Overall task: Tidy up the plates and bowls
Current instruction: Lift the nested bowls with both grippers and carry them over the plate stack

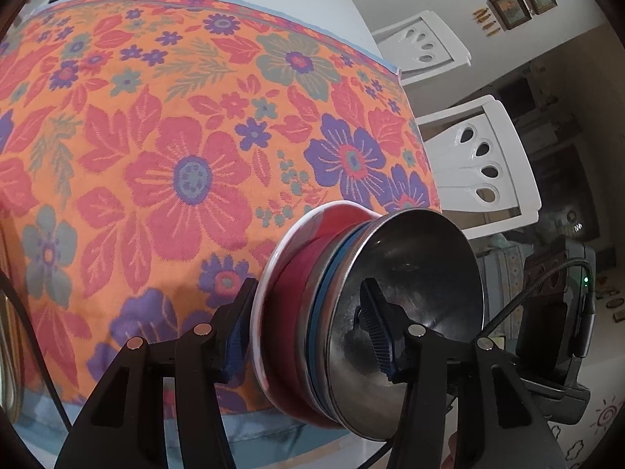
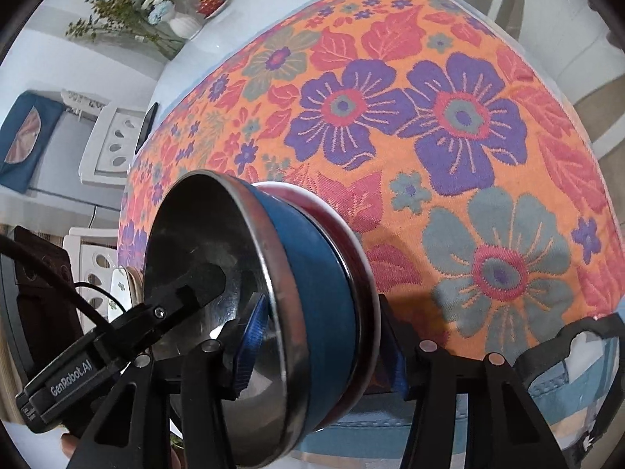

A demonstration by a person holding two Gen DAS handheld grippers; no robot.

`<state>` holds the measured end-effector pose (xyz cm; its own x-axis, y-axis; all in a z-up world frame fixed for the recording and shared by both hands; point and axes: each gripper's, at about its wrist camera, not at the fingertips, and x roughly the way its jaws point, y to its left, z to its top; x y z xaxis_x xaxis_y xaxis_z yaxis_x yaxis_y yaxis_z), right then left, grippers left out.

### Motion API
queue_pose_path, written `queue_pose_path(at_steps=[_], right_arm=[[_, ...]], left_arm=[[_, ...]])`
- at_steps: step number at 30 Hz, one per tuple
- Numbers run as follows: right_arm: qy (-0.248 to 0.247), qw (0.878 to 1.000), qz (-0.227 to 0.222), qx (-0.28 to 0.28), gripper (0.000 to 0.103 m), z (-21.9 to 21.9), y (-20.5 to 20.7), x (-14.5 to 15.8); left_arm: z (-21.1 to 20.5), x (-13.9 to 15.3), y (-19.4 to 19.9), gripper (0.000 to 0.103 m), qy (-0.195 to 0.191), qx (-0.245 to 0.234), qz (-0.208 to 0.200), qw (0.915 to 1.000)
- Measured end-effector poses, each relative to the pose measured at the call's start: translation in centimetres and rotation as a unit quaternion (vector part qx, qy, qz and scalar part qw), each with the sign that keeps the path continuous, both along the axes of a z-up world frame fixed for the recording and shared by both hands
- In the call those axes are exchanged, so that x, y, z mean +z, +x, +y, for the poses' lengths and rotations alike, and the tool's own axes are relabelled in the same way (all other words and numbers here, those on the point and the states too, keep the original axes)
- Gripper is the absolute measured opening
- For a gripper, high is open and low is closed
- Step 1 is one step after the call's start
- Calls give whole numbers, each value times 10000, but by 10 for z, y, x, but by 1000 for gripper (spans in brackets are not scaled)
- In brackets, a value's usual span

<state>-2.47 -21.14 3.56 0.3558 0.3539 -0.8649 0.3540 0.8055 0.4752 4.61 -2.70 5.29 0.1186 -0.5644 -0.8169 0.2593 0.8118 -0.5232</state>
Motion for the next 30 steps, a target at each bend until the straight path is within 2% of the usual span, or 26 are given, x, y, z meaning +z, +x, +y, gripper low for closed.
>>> queue_pose_path(at_steps=[4,10,17,23,30], right_arm=[[-75,9999,-62,125,53,2,0,3],[119,9997,-103,193,53,5,2,4],[124,9987,-279,404,53,19,8,26],[144,9963,-484,699,53,49,20,54],[121,9899,-682,1240,53,124,44,85]], left_arm=[[4,3,-5,49,26,173,-18,9998],[12,16,-11,49,134,415,-195,9989],[30,42,-15,49,105,710,-428,9965],[69,74,-20,49,100,1107,-716,9912],[144,104,-18,49,171,1552,-938,9833]])
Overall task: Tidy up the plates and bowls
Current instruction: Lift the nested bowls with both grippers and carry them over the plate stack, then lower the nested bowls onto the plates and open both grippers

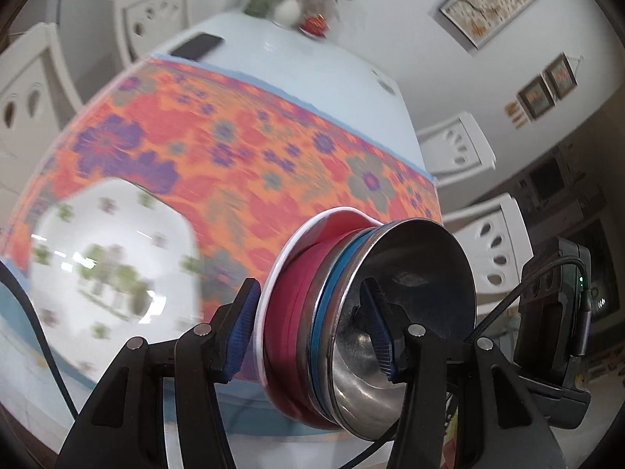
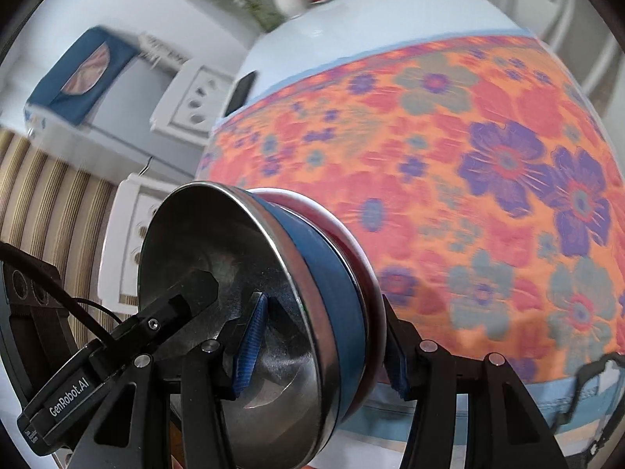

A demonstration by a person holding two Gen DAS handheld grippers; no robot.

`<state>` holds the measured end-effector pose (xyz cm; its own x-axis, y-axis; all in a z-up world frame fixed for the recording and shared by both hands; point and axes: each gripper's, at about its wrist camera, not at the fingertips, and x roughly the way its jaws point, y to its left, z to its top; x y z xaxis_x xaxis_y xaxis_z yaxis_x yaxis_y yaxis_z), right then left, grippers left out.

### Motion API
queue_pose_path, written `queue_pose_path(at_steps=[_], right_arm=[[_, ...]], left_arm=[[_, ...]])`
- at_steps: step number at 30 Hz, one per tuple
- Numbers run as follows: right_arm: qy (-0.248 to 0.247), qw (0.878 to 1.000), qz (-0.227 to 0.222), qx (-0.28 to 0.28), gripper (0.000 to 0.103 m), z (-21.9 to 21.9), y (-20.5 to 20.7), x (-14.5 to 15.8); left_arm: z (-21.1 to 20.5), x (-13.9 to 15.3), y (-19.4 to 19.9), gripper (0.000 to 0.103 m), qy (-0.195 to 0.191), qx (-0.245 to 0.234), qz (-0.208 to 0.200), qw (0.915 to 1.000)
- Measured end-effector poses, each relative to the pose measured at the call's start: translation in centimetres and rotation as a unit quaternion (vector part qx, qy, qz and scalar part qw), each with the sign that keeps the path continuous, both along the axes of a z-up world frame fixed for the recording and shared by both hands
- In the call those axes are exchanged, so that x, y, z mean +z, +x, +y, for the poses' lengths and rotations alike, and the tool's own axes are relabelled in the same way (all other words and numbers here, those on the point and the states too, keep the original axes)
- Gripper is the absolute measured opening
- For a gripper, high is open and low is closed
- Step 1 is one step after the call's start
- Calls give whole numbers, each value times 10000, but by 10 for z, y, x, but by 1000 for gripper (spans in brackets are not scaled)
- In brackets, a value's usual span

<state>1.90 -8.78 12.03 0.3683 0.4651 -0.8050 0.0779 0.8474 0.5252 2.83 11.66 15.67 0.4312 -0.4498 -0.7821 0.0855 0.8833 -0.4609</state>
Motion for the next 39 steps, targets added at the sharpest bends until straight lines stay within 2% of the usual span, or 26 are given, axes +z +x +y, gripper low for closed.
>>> queue_pose_path(at_steps=[6,10,13,17,26,36,39], right_arm=[[-31,9998,-78,181,53,76,19,9],[-12,9997,126,208,52,126,31,-6],[-82,9994,326,124,52,155,38,-21],[-177,9982,555,-113,52,170,42,-36],[-420,9939,809,-623,52,168,42,-47],[-472,9916,959,-723,52,174,44,-52],[-343,9920,996,-695,52,172,45,-52]], left_arm=[[77,3,13,49,35,106,-49,9999],[118,-12,24,49,117,47,116,9999],[142,-29,35,49,42,-64,289,9996],[153,-45,46,49,-18,-346,415,9985],[147,-62,60,49,-181,-874,518,9947],[156,-68,67,49,-137,-955,602,9935],[163,-67,67,49,-166,-917,614,9938]])
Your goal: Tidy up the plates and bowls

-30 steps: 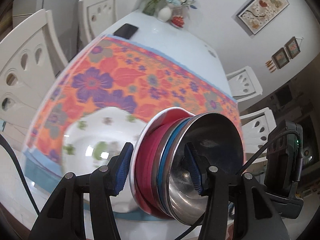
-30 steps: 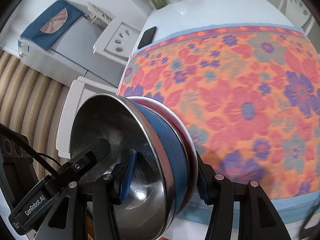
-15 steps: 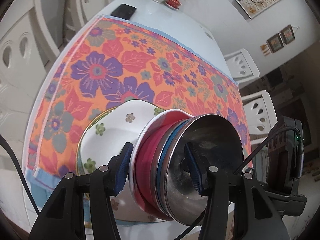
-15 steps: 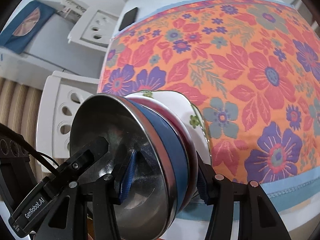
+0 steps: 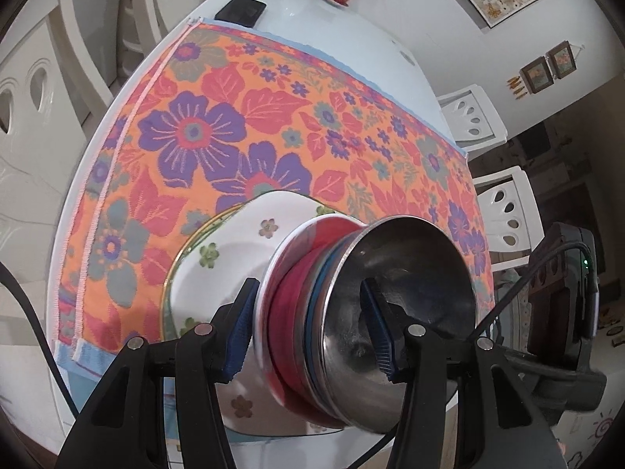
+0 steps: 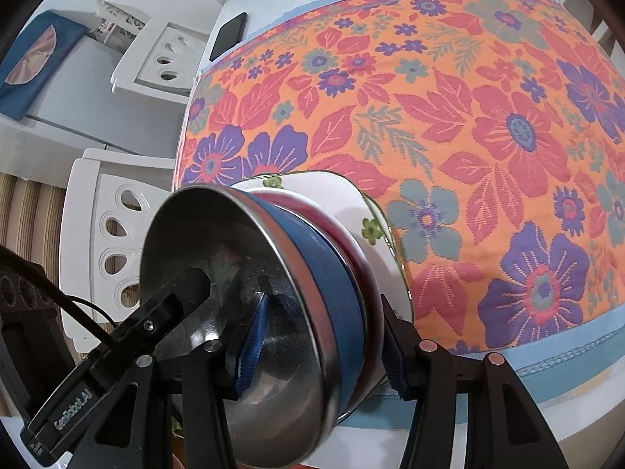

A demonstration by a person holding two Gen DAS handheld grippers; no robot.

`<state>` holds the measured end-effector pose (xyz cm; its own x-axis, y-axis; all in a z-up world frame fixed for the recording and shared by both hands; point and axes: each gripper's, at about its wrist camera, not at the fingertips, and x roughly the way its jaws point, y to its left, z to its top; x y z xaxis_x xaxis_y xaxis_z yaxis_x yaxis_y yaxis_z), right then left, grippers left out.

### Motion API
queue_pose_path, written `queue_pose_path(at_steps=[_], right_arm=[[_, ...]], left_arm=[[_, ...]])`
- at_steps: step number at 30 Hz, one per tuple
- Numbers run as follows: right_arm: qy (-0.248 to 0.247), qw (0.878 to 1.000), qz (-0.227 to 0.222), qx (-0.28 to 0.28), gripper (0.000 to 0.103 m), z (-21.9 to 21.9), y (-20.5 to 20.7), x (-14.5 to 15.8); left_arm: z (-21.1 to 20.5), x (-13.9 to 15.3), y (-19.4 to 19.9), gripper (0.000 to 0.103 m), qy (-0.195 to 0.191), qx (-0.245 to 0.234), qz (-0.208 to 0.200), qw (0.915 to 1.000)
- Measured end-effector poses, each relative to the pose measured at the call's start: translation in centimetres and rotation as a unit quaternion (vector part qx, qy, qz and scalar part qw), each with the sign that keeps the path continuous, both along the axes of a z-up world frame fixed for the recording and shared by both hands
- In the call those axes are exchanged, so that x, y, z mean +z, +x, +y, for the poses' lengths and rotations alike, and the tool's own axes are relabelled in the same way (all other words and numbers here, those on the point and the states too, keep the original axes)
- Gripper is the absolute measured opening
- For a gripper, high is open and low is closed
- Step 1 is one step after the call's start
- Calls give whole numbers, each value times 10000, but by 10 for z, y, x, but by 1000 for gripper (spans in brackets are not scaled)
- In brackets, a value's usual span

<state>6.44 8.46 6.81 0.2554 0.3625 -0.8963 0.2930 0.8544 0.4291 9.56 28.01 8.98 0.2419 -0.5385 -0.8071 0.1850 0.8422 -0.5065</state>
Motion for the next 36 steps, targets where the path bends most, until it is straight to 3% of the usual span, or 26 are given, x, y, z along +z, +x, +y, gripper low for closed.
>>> queue_pose_path(at_steps=[4,9,13,17,20,21,24,27,33,36], right_arm=[[195,9996,-196,-38,52,-6,-2,12],[22,9985,-536,56,52,-5,-12,42],[-289,9944,-1004,127,54,8,-30,83],[-742,9833,-1647,219,56,32,-55,129],[-1343,9711,-1967,-168,70,51,-89,152],[-1427,9688,-2001,-309,80,53,-97,154],[-1658,9634,-2053,-468,81,61,-119,157],[-2008,9569,-2025,-543,81,61,-129,161],[-2482,9497,-1836,-532,81,65,-145,158],[-2561,9529,-1582,-359,81,70,-148,145]], left_arm=[[11,16,-7,49,221,-33,-363,9991],[24,47,-26,49,374,-194,-827,9957],[31,75,-43,49,361,-200,-1131,9927],[42,114,-64,49,-39,-68,-1437,9896],[45,139,-78,51,321,85,-1849,9822],[45,145,-82,51,504,158,-1990,9786],[47,151,-89,51,815,352,-2168,9722],[46,152,-96,51,859,460,-2210,9704],[41,140,-107,51,857,475,-1933,9762],[41,131,-111,51,986,485,-1801,9775]])
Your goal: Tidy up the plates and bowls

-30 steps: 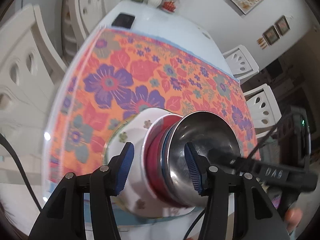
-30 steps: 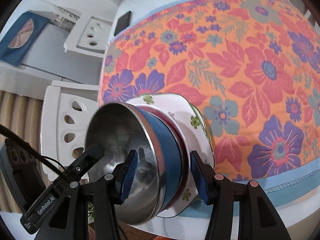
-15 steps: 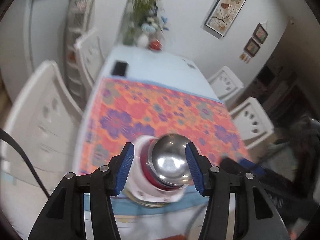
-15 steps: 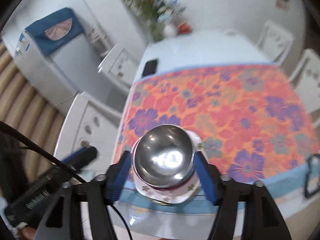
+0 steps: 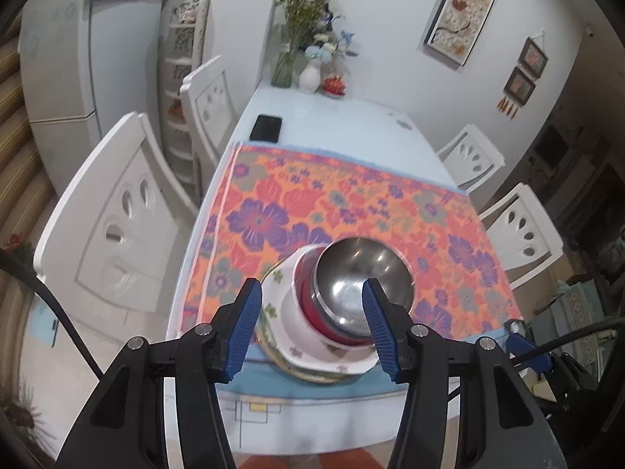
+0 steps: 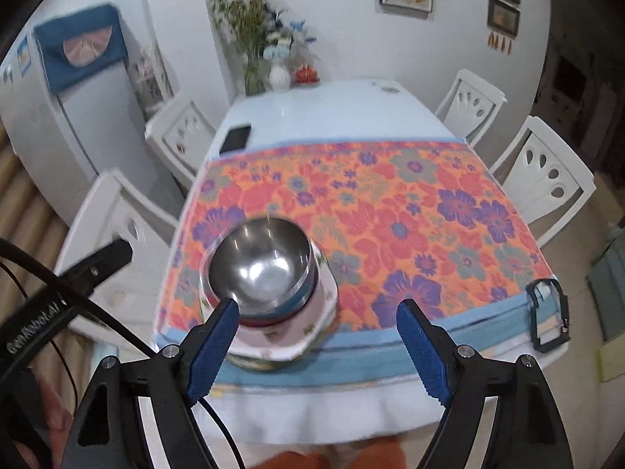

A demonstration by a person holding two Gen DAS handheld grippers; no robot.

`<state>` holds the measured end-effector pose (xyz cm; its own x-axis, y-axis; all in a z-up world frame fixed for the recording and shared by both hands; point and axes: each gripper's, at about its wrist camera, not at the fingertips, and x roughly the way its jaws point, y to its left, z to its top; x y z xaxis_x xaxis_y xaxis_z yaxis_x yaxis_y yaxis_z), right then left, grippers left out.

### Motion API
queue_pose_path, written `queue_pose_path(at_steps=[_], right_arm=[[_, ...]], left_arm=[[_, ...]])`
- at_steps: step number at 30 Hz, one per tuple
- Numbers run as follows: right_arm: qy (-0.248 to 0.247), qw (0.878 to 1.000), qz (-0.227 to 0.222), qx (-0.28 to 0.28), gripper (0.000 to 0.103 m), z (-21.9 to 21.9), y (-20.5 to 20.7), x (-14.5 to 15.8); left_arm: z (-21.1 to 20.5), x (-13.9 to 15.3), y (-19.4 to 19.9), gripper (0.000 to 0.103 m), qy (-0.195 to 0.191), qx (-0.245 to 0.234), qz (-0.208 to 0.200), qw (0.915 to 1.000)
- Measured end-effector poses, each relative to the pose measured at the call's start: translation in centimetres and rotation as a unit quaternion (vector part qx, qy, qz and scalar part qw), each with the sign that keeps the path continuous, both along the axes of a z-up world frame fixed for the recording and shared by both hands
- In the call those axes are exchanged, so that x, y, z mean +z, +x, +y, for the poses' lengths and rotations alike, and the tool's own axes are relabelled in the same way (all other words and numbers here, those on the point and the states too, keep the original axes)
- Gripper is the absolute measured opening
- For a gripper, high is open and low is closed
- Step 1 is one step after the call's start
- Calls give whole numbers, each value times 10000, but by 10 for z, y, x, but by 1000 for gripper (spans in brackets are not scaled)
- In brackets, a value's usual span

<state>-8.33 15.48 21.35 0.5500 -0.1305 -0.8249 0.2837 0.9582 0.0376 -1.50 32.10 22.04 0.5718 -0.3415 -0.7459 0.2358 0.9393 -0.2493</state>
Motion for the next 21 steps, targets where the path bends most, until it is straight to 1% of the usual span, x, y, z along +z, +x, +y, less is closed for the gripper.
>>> queue_pose_path(at_steps=[4,6,8,10,14,21], right_arm=[[-30,9996,233,125,81,6,-1,-15],[-41,9994,292,176,81,10,0,-20],[-38,9992,341,226,81,11,0,-24],[-18,9989,381,259,81,12,0,-26],[77,9984,486,274,81,11,3,-33],[260,9974,623,248,81,3,8,-40]], left_arm=[[3,-6,-3,51,118,81,37,9999],[2,-9,-6,51,234,103,29,9997],[0,-12,-7,55,303,120,73,9994],[-1,-14,-8,55,309,116,113,9994],[-6,-19,-8,55,450,126,125,9988],[-8,-24,-6,55,492,152,221,9984]])
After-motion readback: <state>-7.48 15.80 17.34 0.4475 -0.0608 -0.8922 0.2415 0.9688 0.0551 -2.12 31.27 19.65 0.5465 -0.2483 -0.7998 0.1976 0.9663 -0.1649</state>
